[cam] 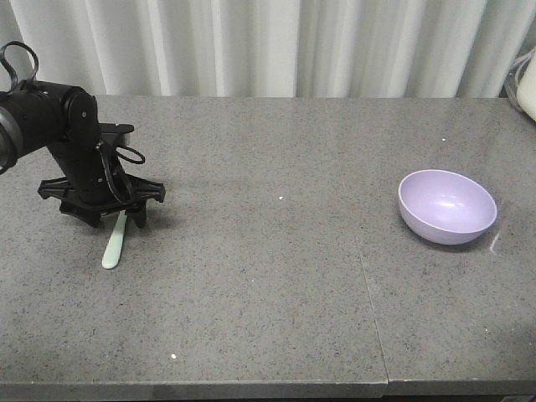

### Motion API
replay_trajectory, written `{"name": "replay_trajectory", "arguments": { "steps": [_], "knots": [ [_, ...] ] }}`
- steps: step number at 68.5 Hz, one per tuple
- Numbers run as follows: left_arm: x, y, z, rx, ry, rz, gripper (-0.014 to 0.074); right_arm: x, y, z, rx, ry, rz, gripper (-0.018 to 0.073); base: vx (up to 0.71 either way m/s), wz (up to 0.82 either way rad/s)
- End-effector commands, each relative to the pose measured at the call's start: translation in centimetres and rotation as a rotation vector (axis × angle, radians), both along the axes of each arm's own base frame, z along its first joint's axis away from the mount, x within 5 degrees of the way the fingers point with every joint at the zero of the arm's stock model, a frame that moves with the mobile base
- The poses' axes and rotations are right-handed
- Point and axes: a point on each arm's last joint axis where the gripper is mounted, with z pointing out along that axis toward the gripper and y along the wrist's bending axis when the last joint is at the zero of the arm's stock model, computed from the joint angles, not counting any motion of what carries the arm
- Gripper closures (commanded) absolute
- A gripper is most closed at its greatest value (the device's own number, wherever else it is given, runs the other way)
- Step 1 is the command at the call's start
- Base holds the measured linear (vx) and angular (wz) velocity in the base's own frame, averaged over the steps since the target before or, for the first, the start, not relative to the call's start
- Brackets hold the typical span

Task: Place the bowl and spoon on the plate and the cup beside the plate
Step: 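Grasp the white spoon handle with the left gripper, then lift the spoon with the left gripper and raise it away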

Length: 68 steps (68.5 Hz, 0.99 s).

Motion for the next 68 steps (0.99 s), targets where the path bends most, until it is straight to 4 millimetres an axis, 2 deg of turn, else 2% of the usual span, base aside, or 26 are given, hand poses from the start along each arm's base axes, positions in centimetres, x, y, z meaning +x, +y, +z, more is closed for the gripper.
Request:
{"name": "replay_trajectory", "arguments": {
  "steps": [1,13,29,38,47,59,68],
  "knots": [
    [0.0,-0.4,2.4,-0.026,-0.077,0.006,0.0143,0.3,-0.1,1.4,-0.008,-0.089,0.001,0.0077,0.0,0.0],
    [0.0,-0.4,2.3,-0.025,-0.069,0.006,0.0293,0.3,-0.1,1.4,-0.008,-0.089,0.001,0.0077,0.0,0.0],
    [0.0,-0.4,2.3,-0.024,-0.068,0.006,0.0603,0.3,-0.1,1.4,-0.008,-0.089,0.001,0.0077,0.0,0.0],
    [-0.1,-0.4,2.6,-0.025,-0.077,0.005,0.0606,0.3,-0.1,1.4,-0.008,-0.089,0.001,0.0077,0.0,0.0],
    [-0.5,-0.3,4.0,-0.031,-0.104,0.005,0.0604,0.3,-0.1,1.4,-0.008,-0.089,0.001,0.0077,0.0,0.0],
    [-2.4,0.1,8.4,-0.049,-0.192,0.005,0.0604,0.3,-0.1,1.4,-0.008,-0.089,0.001,0.0077,0.0,0.0],
    [-5.1,0.6,12.8,-0.062,-0.265,0.003,0.0604,0.3,-0.1,1.4,-0.008,-0.089,0.001,0.0077,0.0,0.0]
  ]
}}
